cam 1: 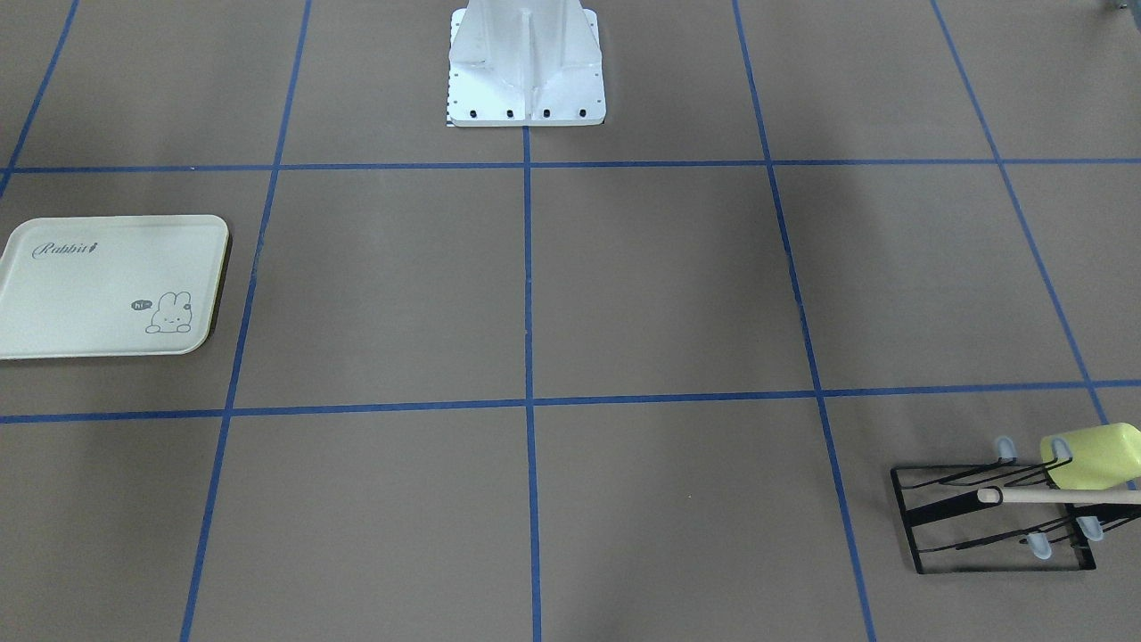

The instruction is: Left arm grabs green cup and hands to right arm on tray

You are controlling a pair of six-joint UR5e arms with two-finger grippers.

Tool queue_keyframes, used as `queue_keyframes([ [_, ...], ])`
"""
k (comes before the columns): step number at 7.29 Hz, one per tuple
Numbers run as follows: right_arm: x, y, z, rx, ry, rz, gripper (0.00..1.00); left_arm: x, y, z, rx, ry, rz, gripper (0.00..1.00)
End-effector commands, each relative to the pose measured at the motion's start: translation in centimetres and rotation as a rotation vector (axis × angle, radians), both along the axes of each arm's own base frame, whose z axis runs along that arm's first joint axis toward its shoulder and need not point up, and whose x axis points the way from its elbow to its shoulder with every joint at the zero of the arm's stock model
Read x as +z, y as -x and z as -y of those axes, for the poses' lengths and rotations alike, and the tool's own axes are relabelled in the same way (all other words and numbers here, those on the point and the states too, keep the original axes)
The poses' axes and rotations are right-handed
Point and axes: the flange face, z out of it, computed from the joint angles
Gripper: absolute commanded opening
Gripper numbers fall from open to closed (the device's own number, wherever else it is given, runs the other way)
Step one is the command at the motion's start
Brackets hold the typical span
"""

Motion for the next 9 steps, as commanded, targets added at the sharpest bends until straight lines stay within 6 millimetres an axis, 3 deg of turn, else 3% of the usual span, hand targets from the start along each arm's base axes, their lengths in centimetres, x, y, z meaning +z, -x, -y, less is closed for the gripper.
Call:
queue_keyframes([
  [1, 3.3, -1.3, -1.3, 0.000, 0.034, 0.002, 0.00, 7.1, 1.7, -3.7, -0.039, 0.161, 0.011, 1.00],
  [3, 5.2, -1.6, -2.4, 0.015, 0.083, -0.009, 0.00, 10.8, 1.8, -7.2, -0.035, 0.248, 0.005, 1.00],
  [5, 8.1, -1.2, -3.7, 0.064, 0.092, 0.025, 0.00, 11.1, 1.2, -9.1, -0.024, 0.278, -0.082, 1.00],
  [7, 11.4, 2.0, -4.7, 0.053, 0.123, 0.040, 0.00, 11.4, 1.2, -9.6, -0.025, 0.287, -0.087, 1.00],
  [9, 13.0, 6.7, -4.9, 0.043, 0.148, -0.026, 0.00, 11.0, 1.2, -9.5, -0.026, 0.279, -0.087, 1.00],
])
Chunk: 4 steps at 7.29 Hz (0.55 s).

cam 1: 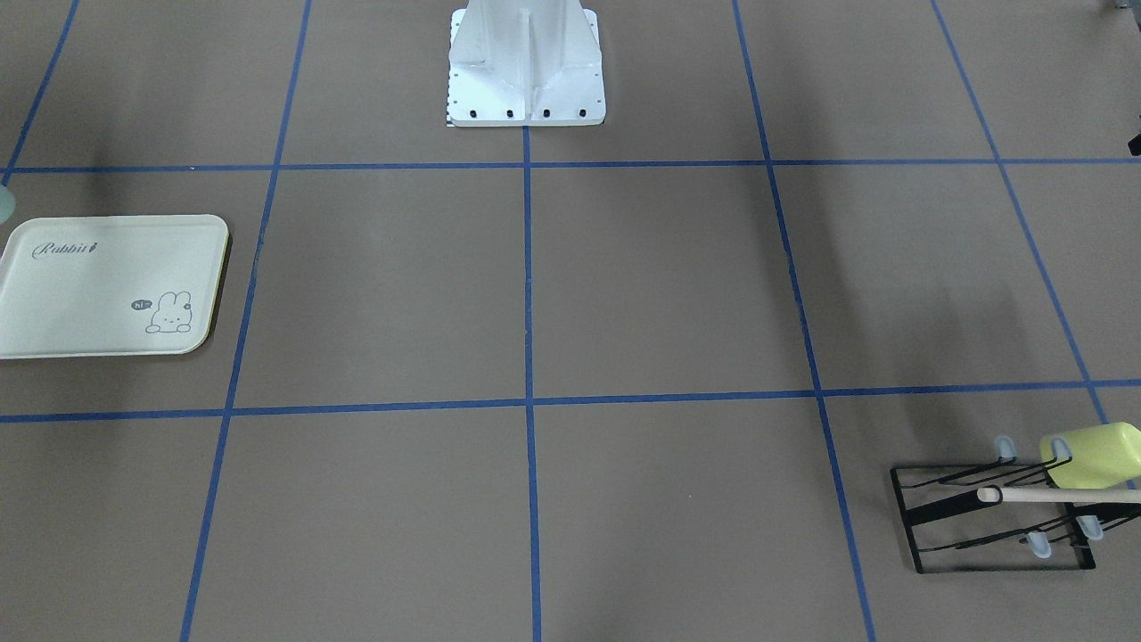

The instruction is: Left arm grabs green cup and hands to right arm on tray

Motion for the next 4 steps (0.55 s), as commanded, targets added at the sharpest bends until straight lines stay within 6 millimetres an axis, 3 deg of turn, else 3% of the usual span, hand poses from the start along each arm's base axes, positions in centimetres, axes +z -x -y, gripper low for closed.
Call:
queue_keyframes([
  [1, 2.5, 5.5, -0.4, 0.020, 0.015, -0.038, 0.00, -0.2, 0.0, 0.0, -0.001, -0.005, 0.002, 1.00],
  [2, 3.3, 7.9, -0.1, 0.052, 0.012, -0.063, 0.00, -0.3, 0.0, 0.2, -0.001, -0.008, 0.002, 1.00],
  [4, 4.1, 11.7, 3.5, 0.046, -0.007, -0.068, 0.00, -0.6, -0.1, 0.6, 0.001, -0.018, 0.002, 1.00],
])
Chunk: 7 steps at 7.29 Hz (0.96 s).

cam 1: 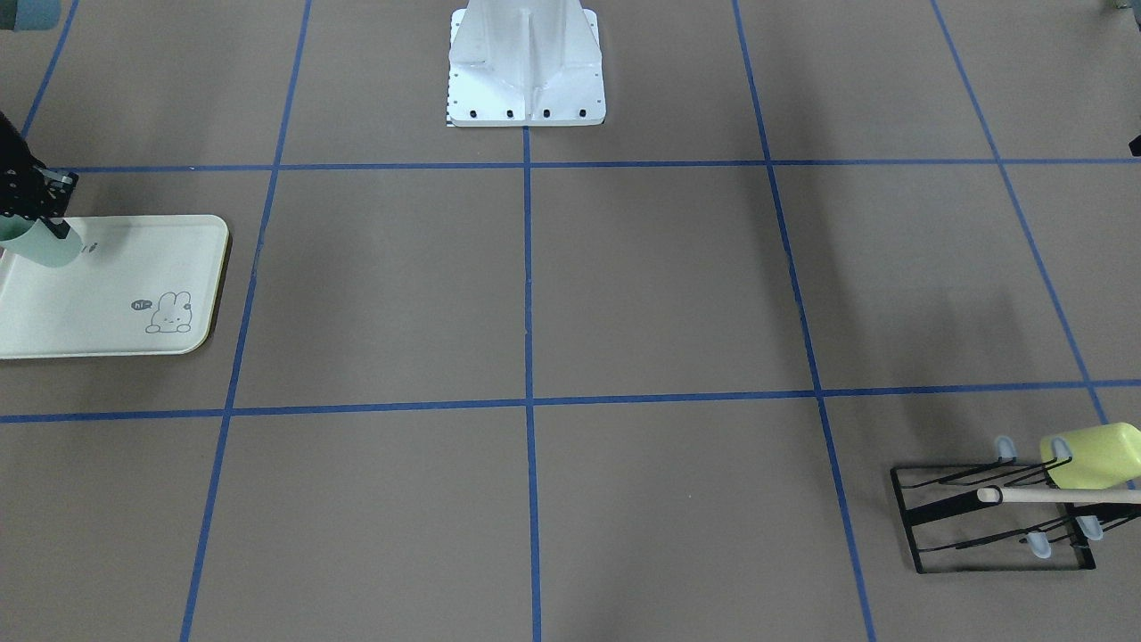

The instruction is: Left arm grabs green cup and hands to right arm on tray

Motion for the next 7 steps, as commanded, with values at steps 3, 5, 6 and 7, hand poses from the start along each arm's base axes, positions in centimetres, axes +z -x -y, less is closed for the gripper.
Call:
queue_keyframes([
  [3, 1.2, 4.5, 3.5, -0.006, -0.012, -0.016, 0.07, -0.5, -0.1, 0.5, 0.001, -0.015, -0.003, 1.00],
  [5, 0.5, 4.8, 3.3, -0.012, -0.028, -0.008, 1.00, -0.6, -0.2, 0.7, 0.002, -0.015, -0.003, 1.00],
  [6, -0.8, 4.5, 3.3, -0.016, -0.051, 0.008, 1.00, -0.6, -0.2, 0.7, 0.003, -0.018, -0.003, 1.00],
  [7, -3.1, 2.7, 3.1, -0.004, -0.056, 0.045, 1.00, -0.5, -0.2, 0.7, 0.002, -0.015, -0.003, 1.00],
])
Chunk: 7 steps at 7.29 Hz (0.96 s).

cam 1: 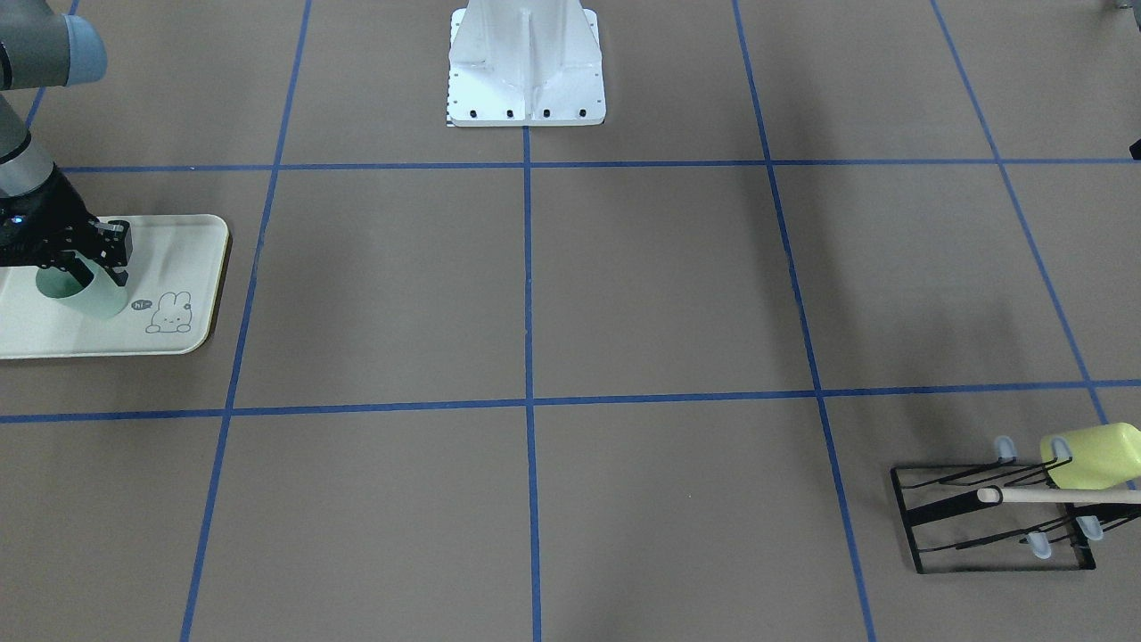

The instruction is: Left arm grabs green cup and hands to right arm on tray

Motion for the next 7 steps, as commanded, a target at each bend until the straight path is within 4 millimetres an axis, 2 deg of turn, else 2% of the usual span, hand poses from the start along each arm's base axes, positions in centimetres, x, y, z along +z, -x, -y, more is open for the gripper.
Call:
queue_keyframes([
  [1, -4.4, -4.1, 0.2, 0.009, 0.021, 0.070, 1.00, 0.1, 0.0, 0.0, 0.000, 0.001, 0.001, 1.00],
  [2, -5.4, -7.6, 0.7, -0.019, 0.004, 0.057, 1.00, 0.1, 0.0, 0.0, 0.003, -0.002, 0.003, 1.00],
  [3, -4.3, -11.4, 1.4, -0.073, -0.031, 0.004, 1.00, 0.1, 0.0, 0.0, 0.003, -0.002, 0.005, 1.00],
  [6, 1.8, -22.9, 0.9, -0.243, -0.054, -0.139, 1.00, 0.2, 0.0, 0.0, 0.004, -0.004, 0.005, 1.00],
  [7, 5.5, -26.4, -0.4, -0.246, -0.015, -0.150, 1.00, 0.4, 0.0, 0.0, 0.004, 0.001, 0.006, 1.00],
])
